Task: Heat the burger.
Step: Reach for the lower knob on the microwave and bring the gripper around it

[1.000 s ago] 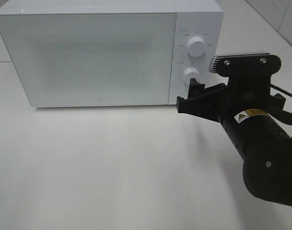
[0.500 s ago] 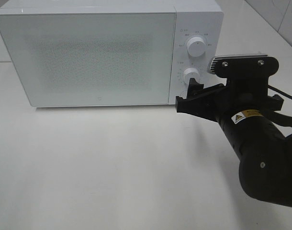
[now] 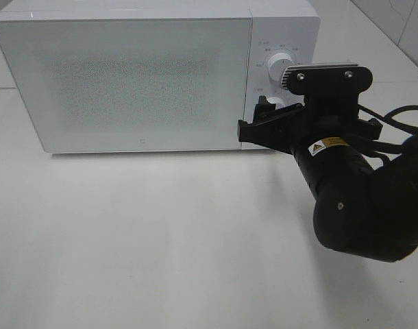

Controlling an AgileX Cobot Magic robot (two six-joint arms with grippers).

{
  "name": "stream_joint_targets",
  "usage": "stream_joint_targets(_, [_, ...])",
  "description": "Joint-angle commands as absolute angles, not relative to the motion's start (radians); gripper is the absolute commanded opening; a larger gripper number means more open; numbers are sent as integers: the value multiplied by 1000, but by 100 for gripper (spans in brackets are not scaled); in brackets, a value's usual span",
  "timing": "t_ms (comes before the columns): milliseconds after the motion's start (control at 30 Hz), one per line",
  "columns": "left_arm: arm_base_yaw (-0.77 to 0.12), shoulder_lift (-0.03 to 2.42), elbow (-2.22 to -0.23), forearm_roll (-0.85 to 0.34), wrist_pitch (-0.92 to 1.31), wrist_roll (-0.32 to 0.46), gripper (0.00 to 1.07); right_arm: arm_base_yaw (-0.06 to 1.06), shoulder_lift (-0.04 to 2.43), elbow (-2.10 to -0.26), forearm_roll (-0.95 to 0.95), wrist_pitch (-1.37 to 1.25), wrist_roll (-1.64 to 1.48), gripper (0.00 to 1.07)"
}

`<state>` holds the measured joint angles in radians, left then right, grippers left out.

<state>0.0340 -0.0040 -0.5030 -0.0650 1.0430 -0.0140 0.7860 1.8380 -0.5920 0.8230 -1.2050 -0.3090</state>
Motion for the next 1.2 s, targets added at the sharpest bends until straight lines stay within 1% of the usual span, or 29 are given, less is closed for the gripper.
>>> stream_joint_targets(33, [38, -24, -500, -73, 1032, -12, 100, 766, 1872, -620, 785, -1204, -273, 76])
stream_joint_targets(300, [38, -24, -500, -73, 1032, -12, 100, 760, 1935, -655, 786, -1197, -250, 76])
stream_joint_targets(433, [38, -24, -500, -72, 1032, -12, 100, 730, 1956, -679, 740, -1163, -220, 76])
stream_joint_targets(667, [38, -24, -500, -72, 1032, -12, 100, 717, 1986, -707, 714, -1155, -220, 76])
stream_joint_targets(1200, [38, -24, -500, -72, 1032, -12, 100, 673, 1998, -726, 682, -1149, -198, 76])
